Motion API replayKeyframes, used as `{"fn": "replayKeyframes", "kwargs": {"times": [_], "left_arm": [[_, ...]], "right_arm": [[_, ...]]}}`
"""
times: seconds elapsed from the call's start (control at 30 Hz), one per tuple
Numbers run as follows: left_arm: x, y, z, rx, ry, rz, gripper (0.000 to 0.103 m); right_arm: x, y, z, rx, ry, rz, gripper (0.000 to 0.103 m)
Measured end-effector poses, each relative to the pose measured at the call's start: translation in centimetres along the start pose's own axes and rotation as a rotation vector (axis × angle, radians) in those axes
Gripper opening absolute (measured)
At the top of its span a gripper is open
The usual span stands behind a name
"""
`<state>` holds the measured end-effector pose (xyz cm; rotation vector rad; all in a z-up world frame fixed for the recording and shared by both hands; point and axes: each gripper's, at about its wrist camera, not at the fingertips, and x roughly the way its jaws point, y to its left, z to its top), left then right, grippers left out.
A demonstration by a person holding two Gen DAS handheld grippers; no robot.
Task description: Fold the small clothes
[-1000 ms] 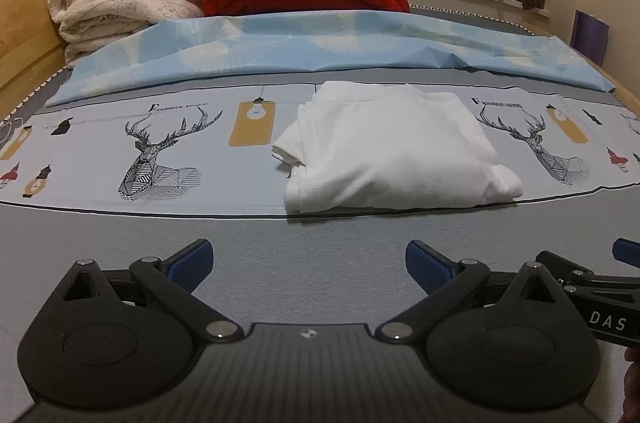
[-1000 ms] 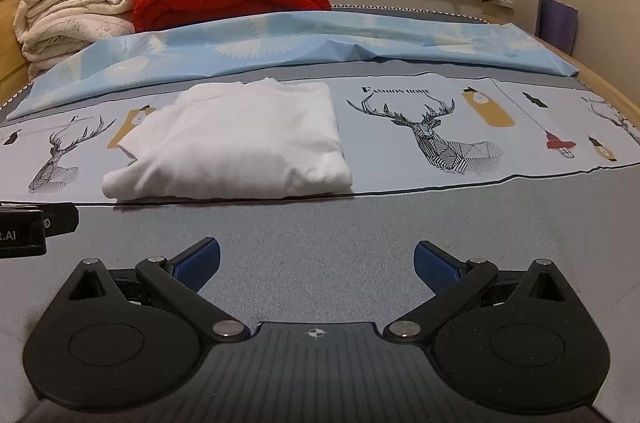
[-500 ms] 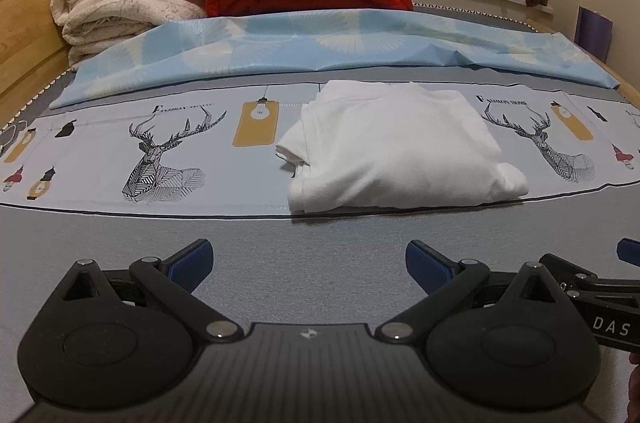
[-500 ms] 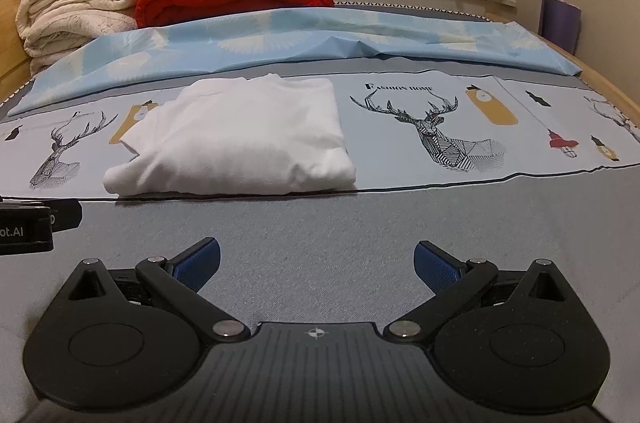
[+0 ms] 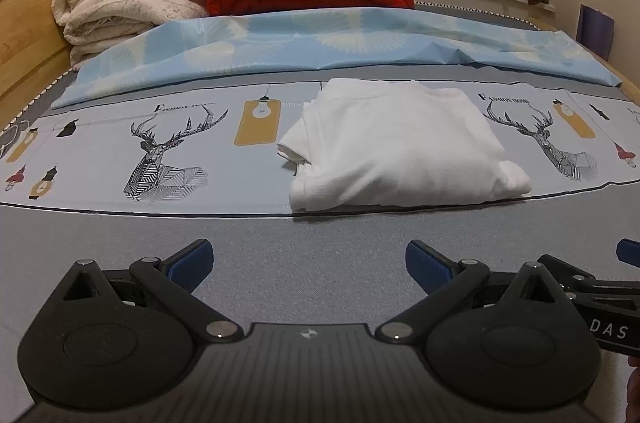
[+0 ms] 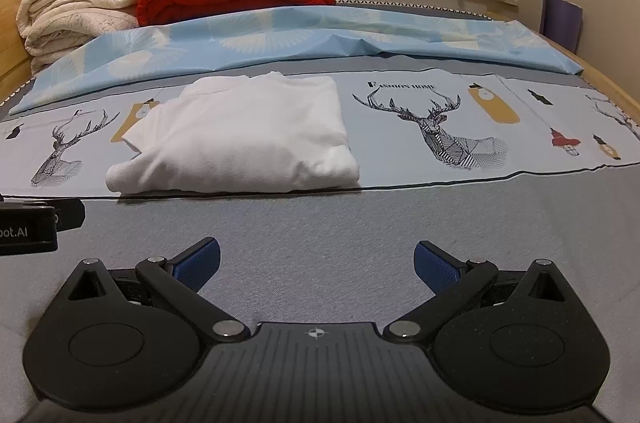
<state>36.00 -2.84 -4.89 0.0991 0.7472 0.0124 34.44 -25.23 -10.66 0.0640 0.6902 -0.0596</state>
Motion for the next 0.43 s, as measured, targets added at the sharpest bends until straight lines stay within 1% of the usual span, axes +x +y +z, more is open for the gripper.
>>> {"fn": "replayKeyframes", "kwargs": {"times": [0.33, 0.43], "left_arm": [[0.08, -0.37, -0.01, 0.002, 0.003, -0.004, 0.102], [0.1, -0.55, -0.05, 0.005, 0.003, 0.016, 0.102]], "right_arm": [[-0.08, 0.2, -0.08, -0.002, 0.004, 0.011, 0.102], [-0.09, 0.42, -0.11, -0.013, 0.003, 0.022, 0.102]]}}
